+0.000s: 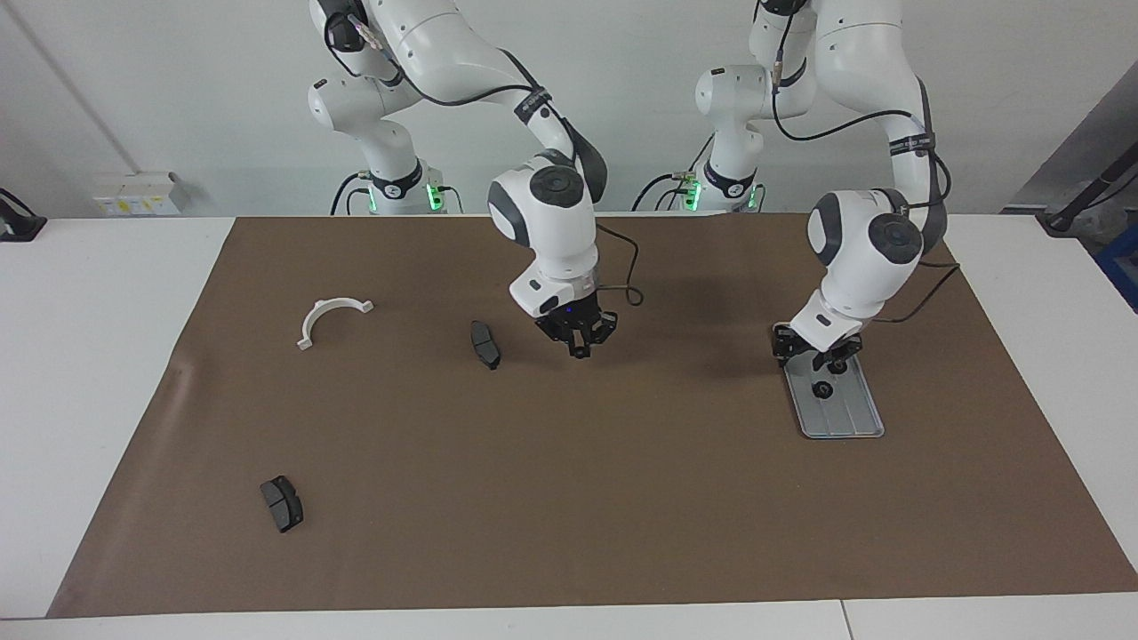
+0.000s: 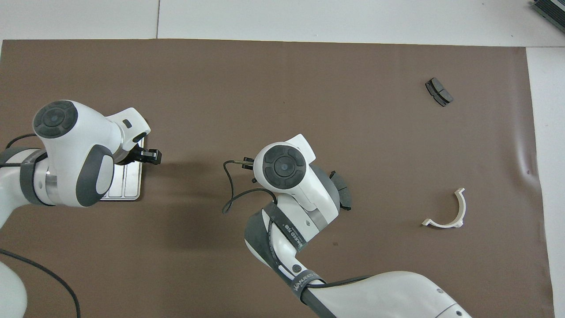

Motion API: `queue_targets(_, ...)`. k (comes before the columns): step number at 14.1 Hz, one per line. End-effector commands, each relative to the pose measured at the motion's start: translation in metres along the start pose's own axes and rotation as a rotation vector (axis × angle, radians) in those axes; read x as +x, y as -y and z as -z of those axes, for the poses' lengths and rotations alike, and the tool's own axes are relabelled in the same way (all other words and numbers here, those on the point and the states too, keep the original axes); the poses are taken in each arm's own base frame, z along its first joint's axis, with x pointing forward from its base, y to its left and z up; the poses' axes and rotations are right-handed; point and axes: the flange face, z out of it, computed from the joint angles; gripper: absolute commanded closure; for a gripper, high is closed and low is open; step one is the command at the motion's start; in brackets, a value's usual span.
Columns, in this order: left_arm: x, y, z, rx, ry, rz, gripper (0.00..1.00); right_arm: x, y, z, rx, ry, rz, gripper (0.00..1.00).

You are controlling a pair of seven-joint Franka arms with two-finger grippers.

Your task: Pick bearing gear from pile to tray

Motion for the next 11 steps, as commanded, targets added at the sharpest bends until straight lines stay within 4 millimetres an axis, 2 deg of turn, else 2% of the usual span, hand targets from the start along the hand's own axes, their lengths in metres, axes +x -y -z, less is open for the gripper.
queue_targets(1,-0.004,-0.036,0.006,0.008,-0.019,0.059,0.37,-0.001,0.005,-0.012,-0.006,-0.018,-0.009,1.00)
queue_targets(4,-0.006,-0.076,0.007,0.003,-0.037,0.089,0.37,-0.005,0.004,-0.023,-0.002,-0.022,-0.009,1.00)
queue_targets(5,-0.007,-0.089,0.008,-0.001,-0.053,0.099,0.37,-0.007,0.005,-0.025,-0.002,-0.020,-0.006,0.92)
queue_targets(6,-0.007,-0.101,0.008,-0.004,-0.062,0.101,0.37,-0.007,0.005,-0.025,-0.002,-0.020,-0.006,0.54)
queue_targets(7,-0.006,-0.112,0.009,-0.006,-0.067,0.099,0.37,-0.006,0.004,-0.025,-0.003,-0.021,-0.007,0.06)
queue_targets(8,-0.003,-0.123,0.014,-0.009,-0.074,0.104,0.37,-0.006,0.004,-0.025,-0.004,-0.020,-0.009,0.00)
queue_targets(11,0.005,-0.160,0.011,-0.019,-0.085,0.142,0.37,-0.004,0.004,-0.021,-0.012,-0.025,-0.004,0.00)
